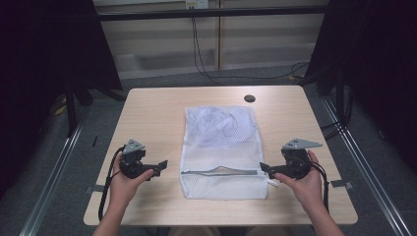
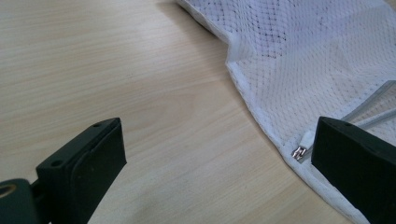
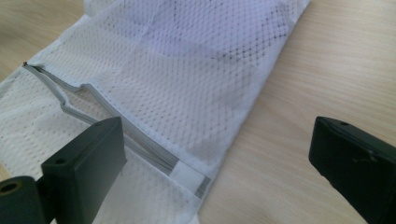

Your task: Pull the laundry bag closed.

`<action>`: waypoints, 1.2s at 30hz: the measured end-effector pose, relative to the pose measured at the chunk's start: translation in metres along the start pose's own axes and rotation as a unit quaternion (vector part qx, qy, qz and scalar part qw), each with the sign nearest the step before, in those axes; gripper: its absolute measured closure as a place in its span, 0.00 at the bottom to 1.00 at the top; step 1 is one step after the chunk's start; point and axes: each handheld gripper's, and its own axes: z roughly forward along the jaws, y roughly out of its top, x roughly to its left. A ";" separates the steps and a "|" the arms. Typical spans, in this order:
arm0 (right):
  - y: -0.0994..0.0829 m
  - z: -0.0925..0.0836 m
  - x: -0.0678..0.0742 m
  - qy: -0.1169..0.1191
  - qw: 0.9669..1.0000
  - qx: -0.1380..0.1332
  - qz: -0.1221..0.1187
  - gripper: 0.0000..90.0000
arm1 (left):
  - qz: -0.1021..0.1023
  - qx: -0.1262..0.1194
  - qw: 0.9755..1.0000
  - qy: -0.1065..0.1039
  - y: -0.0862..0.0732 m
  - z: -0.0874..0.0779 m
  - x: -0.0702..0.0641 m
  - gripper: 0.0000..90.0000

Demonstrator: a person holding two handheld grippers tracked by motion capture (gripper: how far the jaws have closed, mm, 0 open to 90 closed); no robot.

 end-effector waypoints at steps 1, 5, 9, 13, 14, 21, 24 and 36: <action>0.000 0.000 0.000 0.000 1.000 0.000 0.000 0.04 | -0.002 0.000 1.000 0.000 0.000 -0.001 0.001 0.03; 0.006 0.007 0.013 0.001 1.000 0.011 -0.006 0.06 | -0.004 0.003 1.000 0.002 -0.002 -0.002 0.004 0.03; 0.014 0.015 0.029 0.011 1.000 0.013 -0.011 0.08 | -0.005 0.007 1.000 -0.006 -0.004 -0.001 0.004 0.03; 0.021 0.024 0.042 0.027 0.999 0.017 -0.012 0.09 | -0.006 0.005 1.000 -0.004 -0.004 -0.001 0.004 0.03; 0.023 0.026 0.045 0.030 0.999 0.020 -0.013 0.09 | -0.007 0.005 1.000 -0.006 -0.004 -0.001 0.005 0.03; 0.031 0.039 0.060 0.040 0.999 0.030 -0.016 0.10 | -0.002 0.003 1.000 -0.009 -0.005 -0.004 0.005 0.03; 0.036 0.047 0.070 0.052 0.998 0.033 -0.019 0.14 | -0.004 0.003 1.000 -0.008 -0.005 -0.004 0.005 0.03; 0.046 0.073 0.097 0.091 0.995 0.045 -0.017 0.23 | -0.002 0.005 1.000 -0.011 -0.006 -0.004 0.004 0.03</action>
